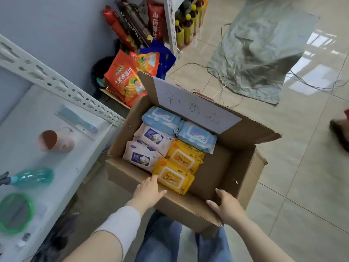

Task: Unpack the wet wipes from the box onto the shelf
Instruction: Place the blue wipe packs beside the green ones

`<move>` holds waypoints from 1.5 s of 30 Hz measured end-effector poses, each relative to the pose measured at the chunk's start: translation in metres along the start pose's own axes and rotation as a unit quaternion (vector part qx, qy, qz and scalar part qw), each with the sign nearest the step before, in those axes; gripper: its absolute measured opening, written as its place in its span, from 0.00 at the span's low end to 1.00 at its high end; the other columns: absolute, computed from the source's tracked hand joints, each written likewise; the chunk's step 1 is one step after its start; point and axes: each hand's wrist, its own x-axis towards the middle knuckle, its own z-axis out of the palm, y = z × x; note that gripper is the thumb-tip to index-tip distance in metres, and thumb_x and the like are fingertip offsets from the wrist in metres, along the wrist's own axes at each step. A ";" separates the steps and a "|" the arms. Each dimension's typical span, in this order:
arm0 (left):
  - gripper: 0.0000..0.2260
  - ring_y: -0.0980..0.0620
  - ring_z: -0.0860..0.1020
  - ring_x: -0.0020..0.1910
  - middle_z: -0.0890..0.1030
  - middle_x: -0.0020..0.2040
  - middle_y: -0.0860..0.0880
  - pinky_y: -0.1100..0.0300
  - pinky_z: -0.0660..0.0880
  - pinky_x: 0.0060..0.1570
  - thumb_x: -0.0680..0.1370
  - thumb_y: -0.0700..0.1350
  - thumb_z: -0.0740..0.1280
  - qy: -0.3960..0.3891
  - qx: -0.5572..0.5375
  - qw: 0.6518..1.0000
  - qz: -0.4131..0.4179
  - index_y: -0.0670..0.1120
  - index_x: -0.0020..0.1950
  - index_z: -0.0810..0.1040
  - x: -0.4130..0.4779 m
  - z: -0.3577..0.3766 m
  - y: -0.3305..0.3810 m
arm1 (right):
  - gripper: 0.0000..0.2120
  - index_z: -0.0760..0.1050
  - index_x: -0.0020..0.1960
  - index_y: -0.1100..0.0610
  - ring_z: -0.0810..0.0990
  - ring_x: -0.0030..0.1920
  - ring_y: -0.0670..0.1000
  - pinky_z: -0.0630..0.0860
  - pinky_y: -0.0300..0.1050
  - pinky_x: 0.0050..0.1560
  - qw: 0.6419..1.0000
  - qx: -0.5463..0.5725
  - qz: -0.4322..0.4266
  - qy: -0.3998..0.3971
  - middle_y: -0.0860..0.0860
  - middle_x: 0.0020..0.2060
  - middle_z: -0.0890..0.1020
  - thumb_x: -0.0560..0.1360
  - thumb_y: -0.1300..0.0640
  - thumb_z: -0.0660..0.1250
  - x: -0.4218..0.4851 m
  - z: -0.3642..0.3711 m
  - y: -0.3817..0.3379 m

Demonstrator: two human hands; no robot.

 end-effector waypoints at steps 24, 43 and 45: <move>0.32 0.37 0.67 0.67 0.68 0.68 0.37 0.49 0.66 0.65 0.76 0.59 0.62 0.225 -0.099 0.969 -0.007 0.38 0.70 0.62 0.242 -0.132 0.000 | 0.33 0.69 0.65 0.65 0.74 0.60 0.59 0.70 0.48 0.55 0.844 0.478 0.149 0.194 0.61 0.61 0.75 0.71 0.40 0.66 0.214 -0.027 -0.051; 0.20 0.51 0.76 0.39 0.78 0.43 0.45 0.62 0.76 0.33 0.70 0.58 0.70 -0.019 -0.260 0.962 -0.082 0.42 0.47 0.74 0.256 -0.160 0.009 | 0.17 0.72 0.50 0.58 0.78 0.45 0.50 0.75 0.43 0.46 0.761 0.625 0.166 0.051 0.53 0.42 0.78 0.67 0.53 0.74 0.231 -0.036 -0.049; 0.19 0.52 0.76 0.38 0.78 0.42 0.46 0.61 0.75 0.37 0.70 0.55 0.71 -0.023 -0.304 0.949 -0.084 0.42 0.48 0.74 0.257 -0.157 0.005 | 0.18 0.72 0.52 0.59 0.78 0.42 0.49 0.76 0.42 0.42 0.761 0.627 0.157 0.045 0.53 0.43 0.79 0.67 0.53 0.74 0.232 -0.036 -0.050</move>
